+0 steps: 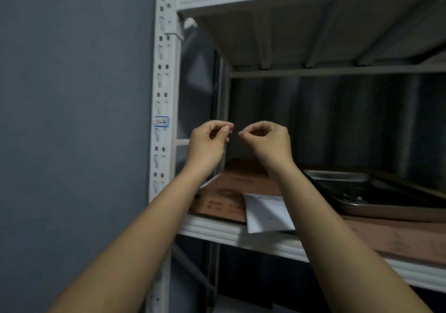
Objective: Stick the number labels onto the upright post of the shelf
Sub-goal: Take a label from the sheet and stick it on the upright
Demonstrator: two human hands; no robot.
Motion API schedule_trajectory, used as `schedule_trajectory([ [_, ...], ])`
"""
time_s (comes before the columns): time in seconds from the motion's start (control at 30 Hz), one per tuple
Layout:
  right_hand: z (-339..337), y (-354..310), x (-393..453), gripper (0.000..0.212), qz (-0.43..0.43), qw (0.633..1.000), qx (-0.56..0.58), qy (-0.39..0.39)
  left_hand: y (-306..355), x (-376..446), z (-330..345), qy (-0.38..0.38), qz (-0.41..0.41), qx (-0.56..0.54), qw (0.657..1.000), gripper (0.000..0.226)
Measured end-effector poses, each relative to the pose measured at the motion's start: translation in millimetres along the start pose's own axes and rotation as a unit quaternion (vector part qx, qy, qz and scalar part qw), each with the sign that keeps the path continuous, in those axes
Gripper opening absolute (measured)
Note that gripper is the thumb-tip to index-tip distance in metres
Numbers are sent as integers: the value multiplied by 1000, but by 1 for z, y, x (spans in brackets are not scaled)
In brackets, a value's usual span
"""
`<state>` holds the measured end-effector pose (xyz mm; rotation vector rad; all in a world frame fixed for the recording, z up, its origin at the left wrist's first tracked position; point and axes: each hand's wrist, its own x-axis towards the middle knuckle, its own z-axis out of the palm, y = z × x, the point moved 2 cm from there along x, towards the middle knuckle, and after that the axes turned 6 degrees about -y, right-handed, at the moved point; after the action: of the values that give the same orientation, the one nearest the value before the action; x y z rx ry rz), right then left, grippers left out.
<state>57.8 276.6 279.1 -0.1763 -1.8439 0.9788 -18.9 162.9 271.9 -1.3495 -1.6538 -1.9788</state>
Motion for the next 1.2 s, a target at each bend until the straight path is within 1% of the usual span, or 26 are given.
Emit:
schedule_trajectory([
  [0.13,-71,28,-2,13,49,995,-88,12,-1,-11,62,-52,-13,-21,998,21],
  [0.2,-113,42,-6,15,70,983,-167,28,-2,-20,95,-79,-23,-31,996,18],
  [0.27,-136,54,-7,12,94,970,-224,20,-4,-22,108,-97,-35,-21,994,18],
  [0.37,-174,77,-13,23,144,930,-339,3,-8,-32,137,-134,-63,-11,989,18],
  [0.43,-189,89,-18,28,176,890,-419,-39,-11,-37,151,-138,-73,-6,988,21],
  [0.53,-200,100,-22,24,193,832,-507,-119,-15,-41,157,-125,-80,-3,989,24],
  [0.6,-202,98,-21,18,179,818,-527,-148,-17,-41,156,-121,-84,-5,989,25],
  [0.7,-199,92,-17,15,159,819,-523,-175,-17,-43,150,-118,-89,-6,989,27],
  [0.8,-191,87,-14,24,144,822,-512,-204,-15,-43,141,-121,-81,3,989,21],
  [0.87,-180,79,-13,15,120,829,-507,-201,-14,-43,130,-111,-65,19,991,15],
  [0.93,-159,65,-15,11,68,853,-485,-181,-13,-42,114,-73,-48,43,995,8],
  [0.97,-144,57,-17,11,31,875,-452,-173,-14,-41,103,-40,-36,65,996,11],
  [1.0,-127,49,-20,16,-6,897,-409,-165,-14,-40,90,-4,-20,86,996,15],
  [1.07,-89,33,-23,18,-69,930,-326,-153,-14,-36,60,48,9,114,992,19],
  [1.13,-49,22,-22,17,-93,950,-261,-145,-15,-31,26,73,16,126,989,16],
  [1.2,-8,13,-19,26,-102,961,-213,-146,-19,-26,-9,94,15,127,987,9],
])
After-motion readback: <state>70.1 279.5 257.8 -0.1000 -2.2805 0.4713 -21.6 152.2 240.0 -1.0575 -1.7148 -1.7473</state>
